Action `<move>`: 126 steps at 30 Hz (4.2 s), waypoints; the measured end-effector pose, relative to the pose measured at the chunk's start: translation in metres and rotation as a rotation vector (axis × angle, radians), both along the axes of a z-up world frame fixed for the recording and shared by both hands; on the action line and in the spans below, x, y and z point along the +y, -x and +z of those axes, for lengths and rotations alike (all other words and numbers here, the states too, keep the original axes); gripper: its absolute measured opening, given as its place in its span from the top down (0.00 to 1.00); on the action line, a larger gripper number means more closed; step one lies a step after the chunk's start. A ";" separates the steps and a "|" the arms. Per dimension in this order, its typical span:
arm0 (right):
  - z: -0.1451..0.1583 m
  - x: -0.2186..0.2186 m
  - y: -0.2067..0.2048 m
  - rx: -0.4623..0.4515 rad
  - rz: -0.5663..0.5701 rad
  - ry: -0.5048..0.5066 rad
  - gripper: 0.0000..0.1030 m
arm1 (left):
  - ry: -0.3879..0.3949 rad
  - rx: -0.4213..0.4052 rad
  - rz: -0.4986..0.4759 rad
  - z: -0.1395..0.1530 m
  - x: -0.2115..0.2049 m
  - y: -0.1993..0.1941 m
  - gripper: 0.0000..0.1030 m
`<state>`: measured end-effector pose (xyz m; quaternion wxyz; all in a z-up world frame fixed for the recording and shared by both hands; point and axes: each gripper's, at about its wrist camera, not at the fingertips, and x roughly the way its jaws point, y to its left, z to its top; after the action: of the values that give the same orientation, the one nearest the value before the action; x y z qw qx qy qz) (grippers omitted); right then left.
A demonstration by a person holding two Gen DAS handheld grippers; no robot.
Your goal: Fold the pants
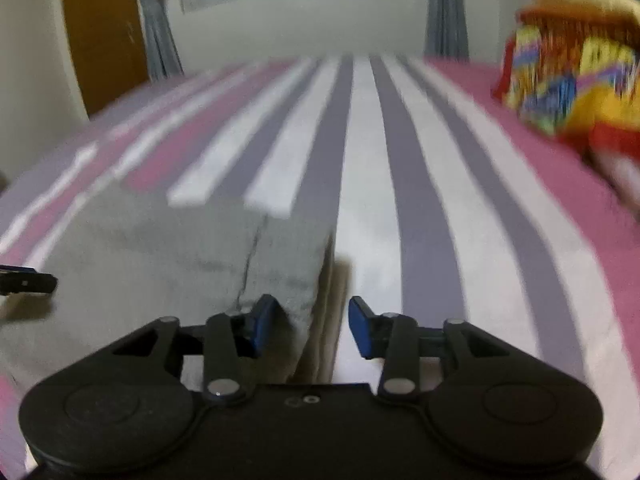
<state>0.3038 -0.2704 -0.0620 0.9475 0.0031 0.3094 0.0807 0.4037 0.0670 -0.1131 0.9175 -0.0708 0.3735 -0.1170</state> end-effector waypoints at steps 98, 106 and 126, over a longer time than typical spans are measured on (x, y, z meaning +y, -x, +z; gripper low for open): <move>-0.018 -0.030 0.050 0.064 -0.066 -0.182 0.61 | -0.013 0.023 -0.023 -0.018 0.000 0.099 0.00; -0.024 -0.015 0.052 0.028 -0.044 -0.137 0.38 | -0.017 0.007 -0.046 -0.018 0.000 0.098 0.00; -0.053 -0.085 0.027 0.200 -0.056 -0.638 0.30 | 0.186 0.007 -0.069 -0.022 0.033 0.070 0.00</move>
<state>0.2764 -0.3551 -0.1151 0.8656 0.3161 0.3596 0.1468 0.3339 0.0996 -0.1355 0.9011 -0.1435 0.3663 -0.1823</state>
